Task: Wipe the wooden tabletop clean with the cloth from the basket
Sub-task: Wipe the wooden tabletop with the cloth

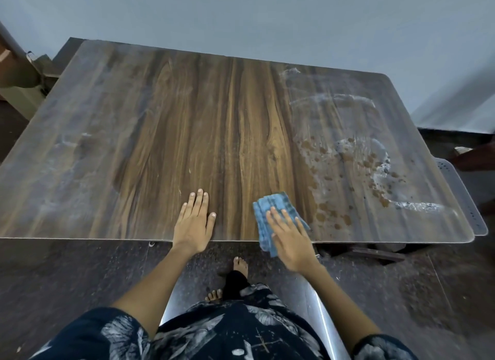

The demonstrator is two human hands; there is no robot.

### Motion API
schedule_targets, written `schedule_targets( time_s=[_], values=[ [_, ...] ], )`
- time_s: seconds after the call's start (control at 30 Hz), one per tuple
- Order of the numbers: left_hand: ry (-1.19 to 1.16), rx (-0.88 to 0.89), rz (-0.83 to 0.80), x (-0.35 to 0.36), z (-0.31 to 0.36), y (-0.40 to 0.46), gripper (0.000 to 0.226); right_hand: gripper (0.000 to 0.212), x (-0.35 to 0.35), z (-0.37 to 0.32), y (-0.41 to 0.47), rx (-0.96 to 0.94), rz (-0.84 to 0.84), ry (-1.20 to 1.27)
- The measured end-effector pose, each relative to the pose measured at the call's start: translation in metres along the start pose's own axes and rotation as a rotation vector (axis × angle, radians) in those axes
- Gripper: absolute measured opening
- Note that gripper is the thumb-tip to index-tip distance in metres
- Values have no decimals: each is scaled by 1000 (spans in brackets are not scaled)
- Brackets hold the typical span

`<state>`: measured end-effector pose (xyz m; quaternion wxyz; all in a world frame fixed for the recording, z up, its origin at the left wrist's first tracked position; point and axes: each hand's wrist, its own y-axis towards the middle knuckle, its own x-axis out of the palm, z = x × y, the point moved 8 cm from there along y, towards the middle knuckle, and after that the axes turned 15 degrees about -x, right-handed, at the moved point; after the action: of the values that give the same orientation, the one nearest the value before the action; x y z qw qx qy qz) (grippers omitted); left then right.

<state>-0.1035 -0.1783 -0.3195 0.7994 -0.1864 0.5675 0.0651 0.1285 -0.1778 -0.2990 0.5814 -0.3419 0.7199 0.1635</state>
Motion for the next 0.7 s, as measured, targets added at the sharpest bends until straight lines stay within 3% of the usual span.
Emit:
schedule_targets(
  time_s=[0.17,0.23,0.43,0.53,0.7],
  values=[
    [0,-19,19,-1,1,0,69,53,-16,33,34,292,-29,30],
    [-29,-45,16,-2,2,1,58,58,-19,16,64,296,-54,46],
    [-255,-120,143,-20,6,8,43,63,0,-68,87,-101,-88,11],
    [-300,-139,179,-21,15,10,39,61,14,-66,66,-230,-69,-34],
    [-312,-21,165,-18,58,13,37,66,22,-33,21,-305,-86,-142]
  ],
)
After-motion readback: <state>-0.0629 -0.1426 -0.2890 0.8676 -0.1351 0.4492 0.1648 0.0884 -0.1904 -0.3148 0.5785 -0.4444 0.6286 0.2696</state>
